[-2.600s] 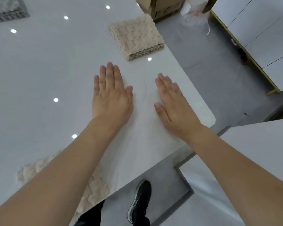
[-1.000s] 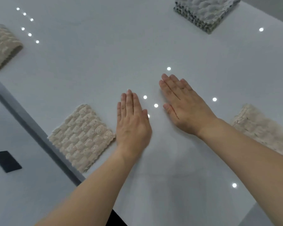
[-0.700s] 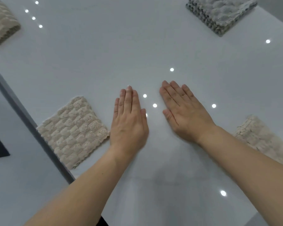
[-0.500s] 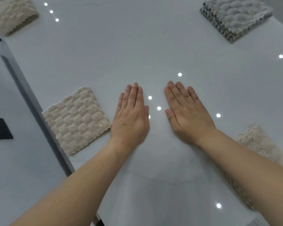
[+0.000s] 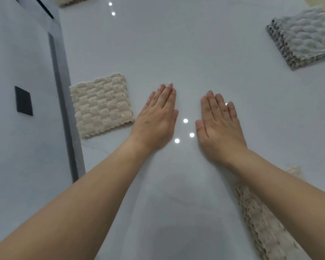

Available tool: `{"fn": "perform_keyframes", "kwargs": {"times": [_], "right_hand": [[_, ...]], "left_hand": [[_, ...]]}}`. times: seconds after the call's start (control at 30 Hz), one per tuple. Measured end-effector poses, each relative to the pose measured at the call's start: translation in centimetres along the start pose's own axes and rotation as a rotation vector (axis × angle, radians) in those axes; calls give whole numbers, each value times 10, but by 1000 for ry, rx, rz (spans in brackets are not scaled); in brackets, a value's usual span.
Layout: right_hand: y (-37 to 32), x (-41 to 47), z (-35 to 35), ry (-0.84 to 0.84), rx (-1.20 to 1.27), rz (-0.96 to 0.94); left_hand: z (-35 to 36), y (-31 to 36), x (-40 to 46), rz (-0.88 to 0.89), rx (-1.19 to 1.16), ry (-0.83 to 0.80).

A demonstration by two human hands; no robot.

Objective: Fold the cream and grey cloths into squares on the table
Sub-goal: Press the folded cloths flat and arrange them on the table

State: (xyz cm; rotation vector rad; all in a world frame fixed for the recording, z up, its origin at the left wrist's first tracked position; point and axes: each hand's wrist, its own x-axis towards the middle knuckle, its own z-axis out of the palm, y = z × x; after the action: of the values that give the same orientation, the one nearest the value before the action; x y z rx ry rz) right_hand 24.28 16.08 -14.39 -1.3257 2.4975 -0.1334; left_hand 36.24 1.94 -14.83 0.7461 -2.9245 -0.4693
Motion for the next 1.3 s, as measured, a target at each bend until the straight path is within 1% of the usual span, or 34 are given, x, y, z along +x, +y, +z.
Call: {"fn": "perform_keyframes", "kwargs": {"times": [0.1, 0.2, 0.3, 0.4, 0.53, 0.7, 0.8, 0.83, 0.9, 0.93, 1.03, 1.07, 1.13, 1.2, 1.23, 1.3], "right_hand": [[9, 0, -10, -79, 133, -56], [32, -13, -31, -45, 320, -124], [66, -40, -53, -37, 431, -175], [101, -75, -64, -24, 567, -197], [141, -123, -57, -7, 810, -159], [160, -160, -32, -27, 932, -190], [158, -165, -21, -31, 902, -234], [156, -166, -18, -28, 851, -248], [152, -165, -11, -20, 659, -269], [151, -164, -8, -17, 533, -269], [148, -161, -1, -6, 217, -230], [150, -161, 1, -6, 150, -204], [160, -161, 2, -18, 55, -146], [174, -165, 2, 8, 39, -62], [179, -169, 2, 56, 89, 5], [179, -184, 1, 244, 325, 212]], "left_hand": [[-2, 21, -20, -145, -71, 108], [1, 59, -43, -325, -189, 182], [8, 101, -61, -479, -360, 190], [12, 144, -82, -596, -556, 241], [22, 207, -112, -660, -824, 315], [45, 260, -135, -654, -932, 358], [56, 270, -135, -616, -889, 352], [59, 271, -134, -608, -865, 352], [67, 270, -131, -595, -782, 330], [71, 270, -130, -583, -687, 296], [81, 267, -129, -565, -270, 131], [82, 264, -130, -570, -182, 81], [79, 255, -136, -547, -99, 16], [69, 235, -146, -479, -67, -27], [63, 221, -149, -438, -81, -28], [47, 189, -145, -344, -197, -1]]}}
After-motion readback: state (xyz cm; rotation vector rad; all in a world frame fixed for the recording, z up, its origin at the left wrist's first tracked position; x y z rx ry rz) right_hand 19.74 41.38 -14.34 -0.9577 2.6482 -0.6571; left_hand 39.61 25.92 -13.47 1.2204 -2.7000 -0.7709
